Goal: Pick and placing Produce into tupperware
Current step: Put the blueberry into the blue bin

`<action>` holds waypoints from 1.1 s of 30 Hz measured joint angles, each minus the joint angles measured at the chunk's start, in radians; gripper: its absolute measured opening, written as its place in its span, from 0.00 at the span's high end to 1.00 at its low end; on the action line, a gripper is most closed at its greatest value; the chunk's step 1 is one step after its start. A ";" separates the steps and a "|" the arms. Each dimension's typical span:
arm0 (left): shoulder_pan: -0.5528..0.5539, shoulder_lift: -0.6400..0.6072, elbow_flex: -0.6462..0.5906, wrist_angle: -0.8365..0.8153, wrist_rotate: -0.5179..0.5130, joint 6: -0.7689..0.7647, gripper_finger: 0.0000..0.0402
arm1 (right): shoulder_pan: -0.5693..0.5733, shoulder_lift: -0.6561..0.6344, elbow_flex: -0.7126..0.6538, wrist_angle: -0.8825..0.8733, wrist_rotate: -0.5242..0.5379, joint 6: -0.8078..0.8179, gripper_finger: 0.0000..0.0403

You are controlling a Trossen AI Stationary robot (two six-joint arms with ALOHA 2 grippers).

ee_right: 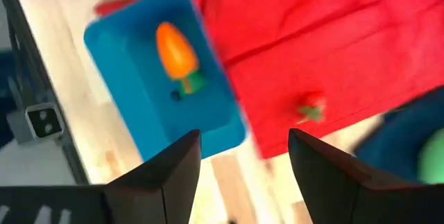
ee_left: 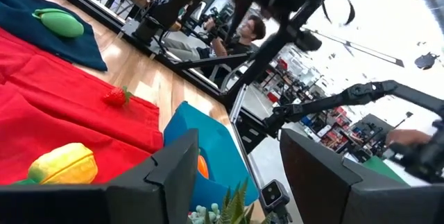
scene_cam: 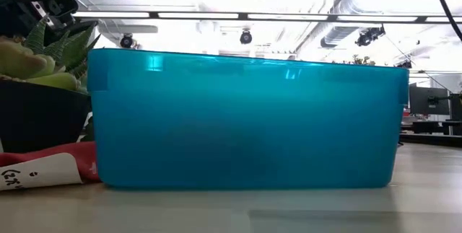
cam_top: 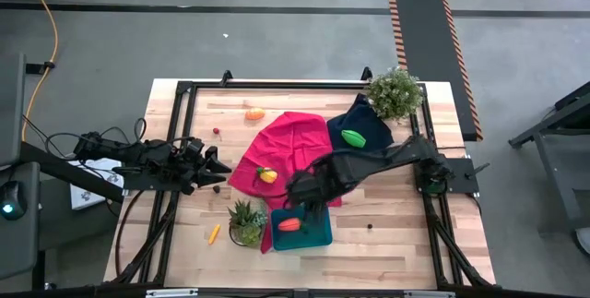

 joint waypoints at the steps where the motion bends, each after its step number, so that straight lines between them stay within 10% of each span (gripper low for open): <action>1: 0.000 0.000 0.000 0.000 0.000 0.000 0.52 | 0.000 -0.022 0.000 0.001 0.026 -0.004 0.48; 12: 0.000 0.000 0.000 0.000 -0.001 0.008 0.52 | 0.022 -0.338 -0.016 -0.007 0.372 0.075 0.48; 18: 0.000 0.000 0.000 0.000 -0.002 0.008 0.52 | 0.072 -0.530 -0.278 0.007 0.473 0.252 0.48; 33: 0.000 0.000 0.000 -0.001 0.000 0.008 0.52 | 0.138 -0.885 -1.147 0.320 0.073 0.858 0.48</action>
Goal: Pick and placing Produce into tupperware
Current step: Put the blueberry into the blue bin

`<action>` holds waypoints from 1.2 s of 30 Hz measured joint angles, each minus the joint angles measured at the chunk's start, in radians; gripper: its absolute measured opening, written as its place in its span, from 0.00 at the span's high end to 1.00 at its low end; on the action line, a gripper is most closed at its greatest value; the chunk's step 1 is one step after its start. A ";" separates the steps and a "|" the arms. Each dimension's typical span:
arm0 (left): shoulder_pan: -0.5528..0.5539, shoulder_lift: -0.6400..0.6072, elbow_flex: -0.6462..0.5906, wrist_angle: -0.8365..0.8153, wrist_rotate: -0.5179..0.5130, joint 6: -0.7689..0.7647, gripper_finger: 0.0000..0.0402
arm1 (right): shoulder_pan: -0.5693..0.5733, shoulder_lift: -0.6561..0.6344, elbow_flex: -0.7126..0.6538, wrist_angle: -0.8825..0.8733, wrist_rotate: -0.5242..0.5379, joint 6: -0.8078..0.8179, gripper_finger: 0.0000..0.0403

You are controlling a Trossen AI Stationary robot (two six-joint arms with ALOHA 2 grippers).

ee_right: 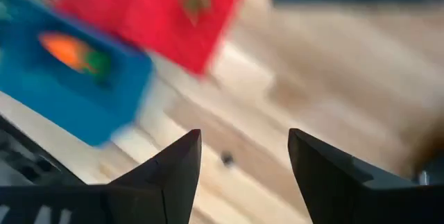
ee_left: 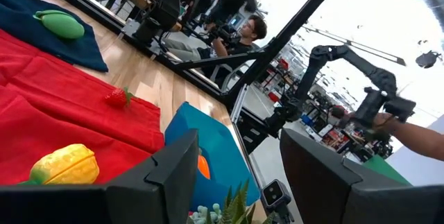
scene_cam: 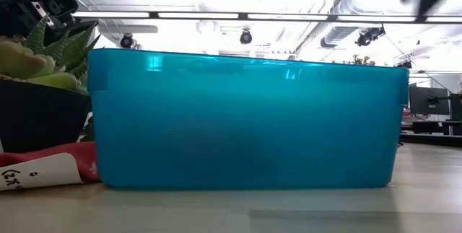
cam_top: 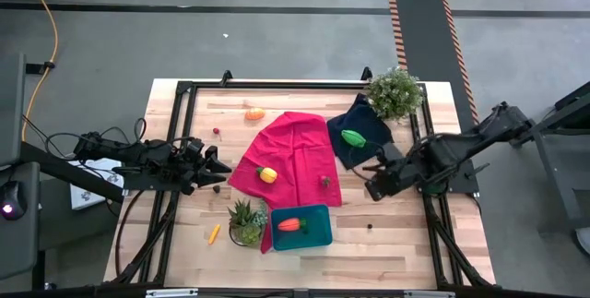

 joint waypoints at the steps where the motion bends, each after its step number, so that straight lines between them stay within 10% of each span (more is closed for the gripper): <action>1: 0.000 0.000 0.000 0.000 0.000 0.000 0.52 | 0.000 0.005 -0.032 0.007 -0.046 0.014 0.48; 13: 0.000 0.000 0.000 -0.001 0.001 -0.001 0.52 | 0.000 0.093 -0.261 0.314 -0.248 0.230 0.48; 36: 0.000 0.000 0.000 0.000 0.005 -0.010 0.52 | 0.105 0.458 -0.121 0.345 -0.292 0.322 0.48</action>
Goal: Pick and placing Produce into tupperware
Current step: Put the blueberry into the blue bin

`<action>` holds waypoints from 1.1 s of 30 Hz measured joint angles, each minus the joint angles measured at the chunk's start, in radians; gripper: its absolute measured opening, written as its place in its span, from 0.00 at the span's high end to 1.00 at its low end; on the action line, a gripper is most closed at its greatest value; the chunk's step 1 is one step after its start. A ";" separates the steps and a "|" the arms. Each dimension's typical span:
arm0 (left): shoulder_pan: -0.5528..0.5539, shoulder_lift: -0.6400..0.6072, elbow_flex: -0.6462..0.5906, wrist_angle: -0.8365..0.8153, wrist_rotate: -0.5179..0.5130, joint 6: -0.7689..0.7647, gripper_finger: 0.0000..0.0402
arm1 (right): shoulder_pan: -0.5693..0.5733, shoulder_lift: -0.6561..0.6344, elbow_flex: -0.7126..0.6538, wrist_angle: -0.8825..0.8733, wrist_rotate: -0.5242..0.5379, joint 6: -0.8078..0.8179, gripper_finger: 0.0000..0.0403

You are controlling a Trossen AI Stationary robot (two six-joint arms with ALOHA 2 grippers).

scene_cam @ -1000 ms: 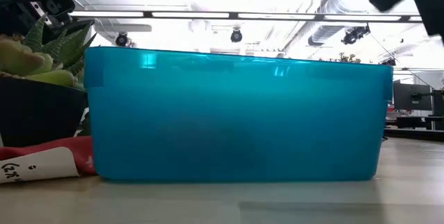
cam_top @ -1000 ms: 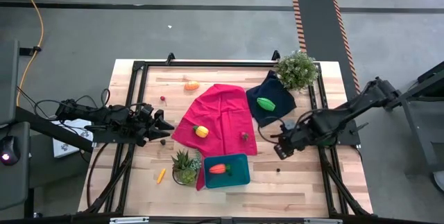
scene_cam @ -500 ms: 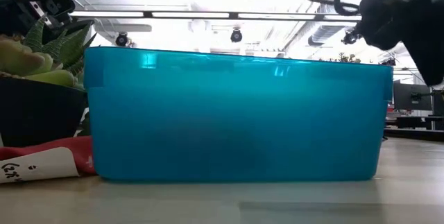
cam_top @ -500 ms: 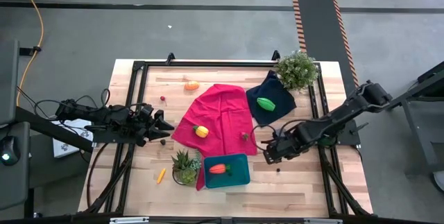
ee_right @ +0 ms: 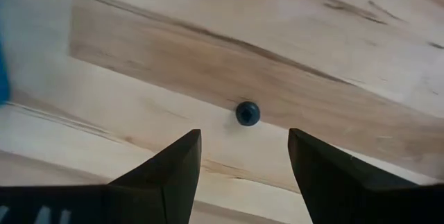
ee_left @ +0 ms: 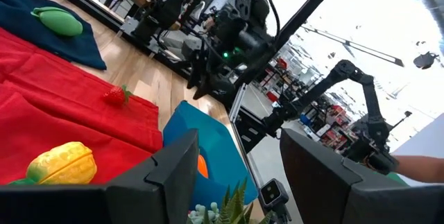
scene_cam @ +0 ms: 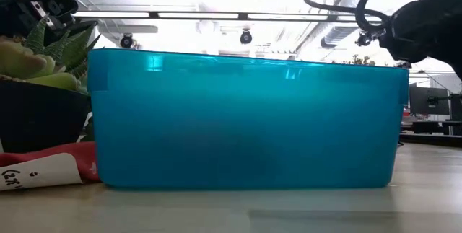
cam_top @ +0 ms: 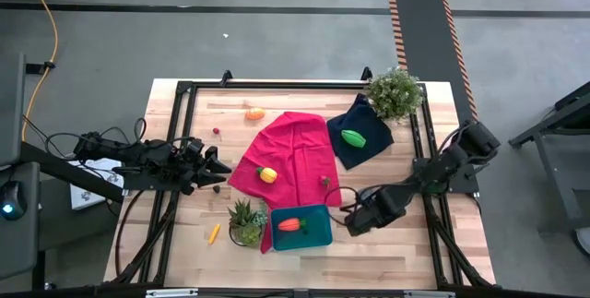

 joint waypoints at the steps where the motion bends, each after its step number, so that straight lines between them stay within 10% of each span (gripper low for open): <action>1: 0.000 0.000 0.000 0.000 0.000 0.000 0.52 | 0.002 0.016 0.014 -0.008 0.000 0.000 0.48; 33: 0.000 0.000 0.000 0.000 0.004 0.002 0.52 | -0.029 0.054 0.042 -0.055 -0.004 -0.061 0.48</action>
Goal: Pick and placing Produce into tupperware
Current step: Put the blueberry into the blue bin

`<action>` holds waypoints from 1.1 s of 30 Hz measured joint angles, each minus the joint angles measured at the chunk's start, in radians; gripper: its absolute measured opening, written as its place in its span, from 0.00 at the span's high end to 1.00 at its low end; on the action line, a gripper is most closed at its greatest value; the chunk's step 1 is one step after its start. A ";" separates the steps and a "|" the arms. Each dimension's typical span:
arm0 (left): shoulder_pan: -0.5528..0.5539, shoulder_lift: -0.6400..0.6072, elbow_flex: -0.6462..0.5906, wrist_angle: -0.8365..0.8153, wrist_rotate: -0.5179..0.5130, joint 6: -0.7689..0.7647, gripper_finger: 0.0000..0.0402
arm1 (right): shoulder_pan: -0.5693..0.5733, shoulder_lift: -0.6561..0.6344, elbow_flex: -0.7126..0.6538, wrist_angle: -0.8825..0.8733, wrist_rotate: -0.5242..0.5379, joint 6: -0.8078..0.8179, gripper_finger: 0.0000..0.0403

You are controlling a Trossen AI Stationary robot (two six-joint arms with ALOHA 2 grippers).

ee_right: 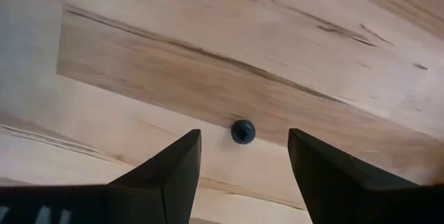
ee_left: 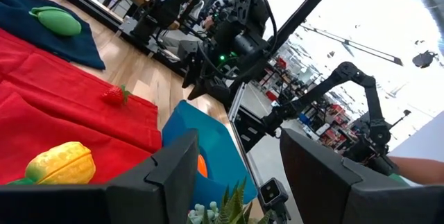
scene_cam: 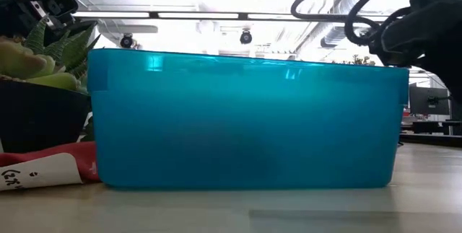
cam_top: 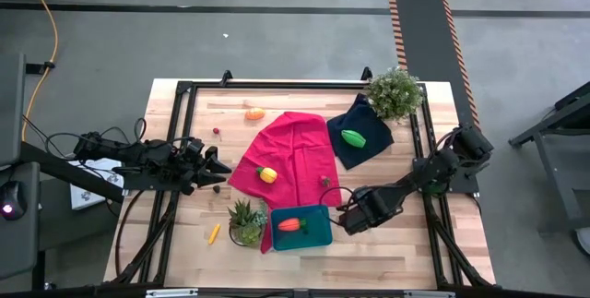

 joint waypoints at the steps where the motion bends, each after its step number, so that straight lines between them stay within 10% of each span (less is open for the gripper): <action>1: 0.000 0.000 0.000 0.000 0.000 0.000 0.52 | 0.001 0.000 0.000 -0.001 0.001 0.000 0.48; 33: 0.000 0.000 0.000 -0.001 0.007 0.001 0.52 | 0.012 -0.185 -0.144 0.105 0.041 0.141 0.48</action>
